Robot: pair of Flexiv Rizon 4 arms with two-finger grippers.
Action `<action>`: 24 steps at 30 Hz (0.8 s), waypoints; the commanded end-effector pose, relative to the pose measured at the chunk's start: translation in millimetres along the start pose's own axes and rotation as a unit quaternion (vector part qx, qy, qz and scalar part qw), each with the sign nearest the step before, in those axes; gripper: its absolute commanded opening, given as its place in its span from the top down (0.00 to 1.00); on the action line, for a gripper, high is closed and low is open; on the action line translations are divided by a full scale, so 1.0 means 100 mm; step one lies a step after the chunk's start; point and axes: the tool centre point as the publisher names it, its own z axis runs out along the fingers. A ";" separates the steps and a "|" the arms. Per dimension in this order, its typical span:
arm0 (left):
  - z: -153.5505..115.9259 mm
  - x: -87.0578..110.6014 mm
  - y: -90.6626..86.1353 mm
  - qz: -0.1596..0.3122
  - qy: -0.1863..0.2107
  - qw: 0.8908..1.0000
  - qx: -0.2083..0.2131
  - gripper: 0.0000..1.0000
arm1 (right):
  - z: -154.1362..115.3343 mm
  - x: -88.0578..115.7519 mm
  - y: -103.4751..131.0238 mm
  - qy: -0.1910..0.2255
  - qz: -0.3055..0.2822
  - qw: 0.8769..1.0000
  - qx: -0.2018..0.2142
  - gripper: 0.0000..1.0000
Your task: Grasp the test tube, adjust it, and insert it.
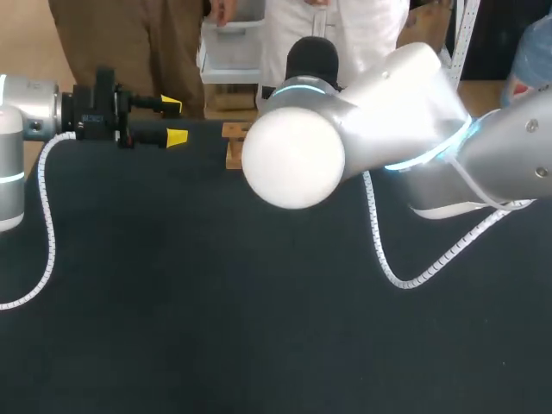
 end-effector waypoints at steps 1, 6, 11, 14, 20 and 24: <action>0.00 0.01 0.00 0.001 -0.001 1.000 0.000 0.00 | 0.02 0.00 -0.04 -0.035 0.001 0.999 -0.003 1.00; 0.00 0.01 0.00 0.001 -0.001 1.000 0.000 0.00 | 0.08 -0.04 -0.04 -0.058 -0.001 0.998 -0.003 1.00; 0.00 0.01 0.00 0.001 -0.001 1.000 0.000 0.00 | 0.18 -0.04 -0.03 -0.067 -0.001 0.998 -0.004 1.00; 0.00 0.01 0.00 0.001 -0.001 1.000 0.000 0.00 | 0.24 -0.04 -0.01 -0.071 -0.003 0.997 -0.004 1.00; 0.00 0.01 0.00 0.001 -0.001 1.000 0.000 0.00 | 0.30 -0.08 0.01 -0.083 -0.015 0.996 -0.004 1.00; 0.00 0.01 0.00 0.001 -0.001 1.000 0.000 0.00 | 0.33 -0.09 0.02 -0.091 -0.011 0.996 -0.006 1.00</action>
